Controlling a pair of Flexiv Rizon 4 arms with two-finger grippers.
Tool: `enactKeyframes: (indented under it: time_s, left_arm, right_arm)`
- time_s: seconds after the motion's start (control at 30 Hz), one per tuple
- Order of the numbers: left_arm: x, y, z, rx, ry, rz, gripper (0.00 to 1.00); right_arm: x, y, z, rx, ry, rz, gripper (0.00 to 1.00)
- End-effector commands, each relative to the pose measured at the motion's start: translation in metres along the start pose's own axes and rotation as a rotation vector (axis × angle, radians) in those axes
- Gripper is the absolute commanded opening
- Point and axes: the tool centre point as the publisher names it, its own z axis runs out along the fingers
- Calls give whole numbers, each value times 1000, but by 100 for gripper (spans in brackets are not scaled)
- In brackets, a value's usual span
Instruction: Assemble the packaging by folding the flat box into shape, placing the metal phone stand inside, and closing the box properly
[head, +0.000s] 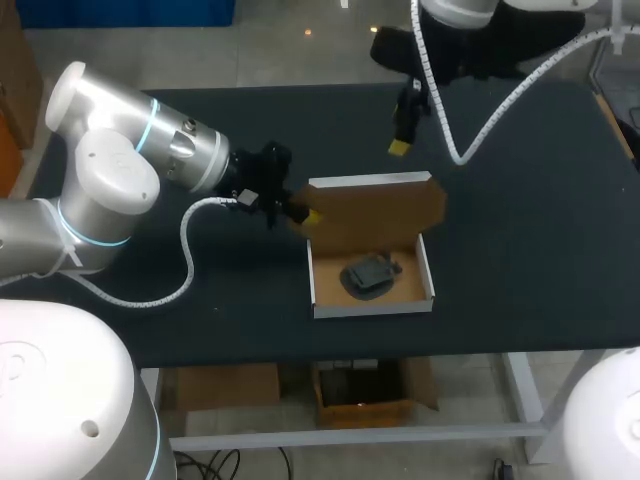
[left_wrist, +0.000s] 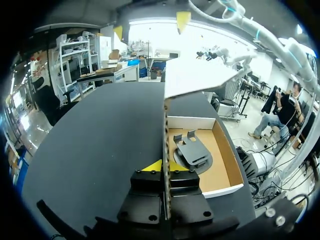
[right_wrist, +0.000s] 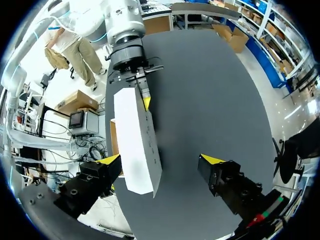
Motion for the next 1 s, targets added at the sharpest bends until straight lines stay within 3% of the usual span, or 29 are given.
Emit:
enactKeyframes:
  time_s: [0.03, 0.77, 1.0]
  left_arm:
    - [0, 0, 2, -1, 0, 0, 0]
    - [2, 4, 3, -15, -25, 4, 0]
    - [8, 3, 6, -34, -54, 75, 0]
  right_arm:
    - [6, -5, 1, 6, -52, 48, 100]
    - [6, -5, 2, 7, -52, 47, 100]
    - [3, -14, 6, 26, -13, 132, 100]
